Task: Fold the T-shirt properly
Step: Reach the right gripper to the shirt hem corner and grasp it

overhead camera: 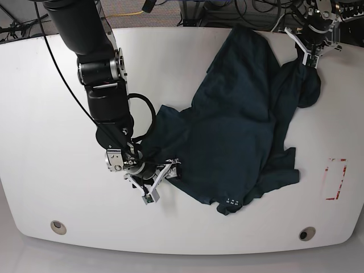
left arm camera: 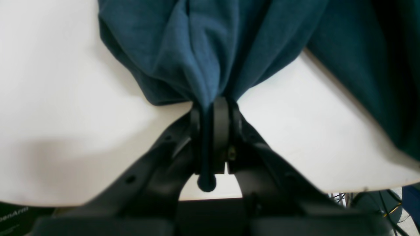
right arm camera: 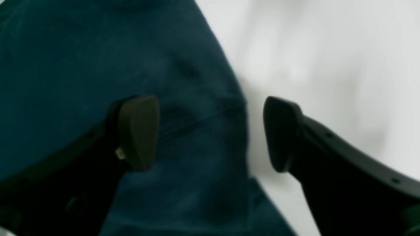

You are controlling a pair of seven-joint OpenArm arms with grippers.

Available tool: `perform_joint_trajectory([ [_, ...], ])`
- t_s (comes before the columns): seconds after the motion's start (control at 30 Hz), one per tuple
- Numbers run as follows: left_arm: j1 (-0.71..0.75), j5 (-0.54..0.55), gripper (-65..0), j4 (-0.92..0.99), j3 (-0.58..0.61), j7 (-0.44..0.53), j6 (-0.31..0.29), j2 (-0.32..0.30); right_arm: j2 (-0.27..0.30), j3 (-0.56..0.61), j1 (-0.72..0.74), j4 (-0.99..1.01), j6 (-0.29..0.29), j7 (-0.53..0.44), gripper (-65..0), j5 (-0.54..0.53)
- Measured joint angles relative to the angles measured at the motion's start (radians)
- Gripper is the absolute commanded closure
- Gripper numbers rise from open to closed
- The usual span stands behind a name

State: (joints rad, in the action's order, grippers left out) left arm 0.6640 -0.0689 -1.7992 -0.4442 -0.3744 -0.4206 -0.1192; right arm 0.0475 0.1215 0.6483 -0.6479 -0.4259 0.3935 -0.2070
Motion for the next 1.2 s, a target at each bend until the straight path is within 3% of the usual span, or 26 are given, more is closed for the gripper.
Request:
perform_joint_trajectory([
  [0.43, 0.0, -0.002, 0.0, 0.0, 0.0, 0.0, 0.0, 0.002, 0.0, 0.0, 0.006, 0.145, 0.002, -0.175, -47.2, 0.003],
  [0.7, 0.0, -0.002, 0.0, 0.0, 0.0, 0.0, 0.0, 0.002, -0.038, -0.002, 0.0, 0.154, 0.004, -0.192, -46.1, -0.001],
  [0.8, 0.0, -0.002, 0.0, 0.0, 0.0, 0.0, 0.0, 0.002, -0.057, -0.002, -0.001, 0.154, 0.006, -0.189, -37.1, 0.0],
  [1.03, -0.001, -0.002, 0.0, 0.0, 0.0, 0.0, 0.0, 0.002, -0.064, -0.002, -0.003, 0.159, 0.003, -0.172, -0.3, 0.0],
  [1.2, -0.044, -0.003, 0.0, 0.002, -0.002, -0.031, 0.0, 0.005, -0.058, -0.002, -0.023, 0.098, 0.005, -0.124, 0.0, 0.015],
])
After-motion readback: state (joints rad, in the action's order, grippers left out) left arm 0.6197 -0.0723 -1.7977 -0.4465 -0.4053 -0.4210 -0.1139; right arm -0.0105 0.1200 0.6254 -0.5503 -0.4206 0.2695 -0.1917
